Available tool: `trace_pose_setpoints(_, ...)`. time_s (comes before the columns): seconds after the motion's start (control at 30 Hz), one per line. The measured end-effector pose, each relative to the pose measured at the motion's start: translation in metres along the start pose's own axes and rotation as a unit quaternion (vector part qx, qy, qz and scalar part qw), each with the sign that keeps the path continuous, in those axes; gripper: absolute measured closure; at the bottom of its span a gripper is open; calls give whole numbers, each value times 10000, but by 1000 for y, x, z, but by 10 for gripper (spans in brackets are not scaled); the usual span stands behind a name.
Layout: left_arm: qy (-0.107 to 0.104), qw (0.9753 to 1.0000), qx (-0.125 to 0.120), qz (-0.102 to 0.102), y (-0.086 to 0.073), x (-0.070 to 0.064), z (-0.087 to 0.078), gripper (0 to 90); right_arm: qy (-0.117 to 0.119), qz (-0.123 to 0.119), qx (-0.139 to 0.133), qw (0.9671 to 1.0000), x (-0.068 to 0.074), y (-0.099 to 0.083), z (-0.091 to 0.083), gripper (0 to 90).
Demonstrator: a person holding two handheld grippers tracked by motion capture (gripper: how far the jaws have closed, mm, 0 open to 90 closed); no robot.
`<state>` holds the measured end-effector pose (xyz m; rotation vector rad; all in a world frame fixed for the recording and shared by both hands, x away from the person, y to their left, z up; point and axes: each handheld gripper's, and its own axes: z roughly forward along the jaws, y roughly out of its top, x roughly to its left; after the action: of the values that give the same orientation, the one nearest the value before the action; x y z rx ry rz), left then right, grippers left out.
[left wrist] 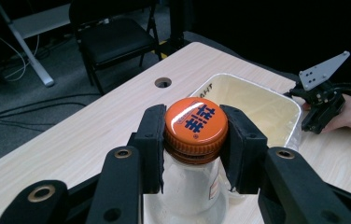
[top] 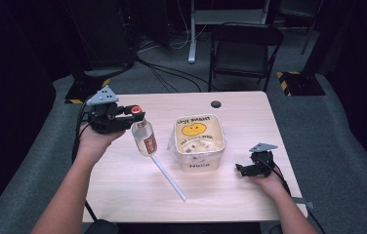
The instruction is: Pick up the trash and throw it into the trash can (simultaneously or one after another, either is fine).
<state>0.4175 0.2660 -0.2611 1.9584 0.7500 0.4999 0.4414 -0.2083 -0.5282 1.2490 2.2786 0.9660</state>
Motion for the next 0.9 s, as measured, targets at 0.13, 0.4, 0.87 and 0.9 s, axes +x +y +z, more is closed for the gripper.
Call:
trace_pose_setpoints(0.13,-16,10000,-41,14,9,0,-1,627,-1,-1,-1,10000,0,0,0,20)
trace_pose_setpoints(0.4,-16,9999,-43,141,28,-2,-1,627,-1,-1,-2,10000,0,0,0,20)
trace_pose_setpoints(0.87,-151,9994,-105,284,53,-10,8,628,4,-10,-5,10000,0,0,0,21)
trace_pose_setpoints(0.9,-174,9994,-104,263,54,-11,10,627,4,-9,-4,10000,0,0,0,21)
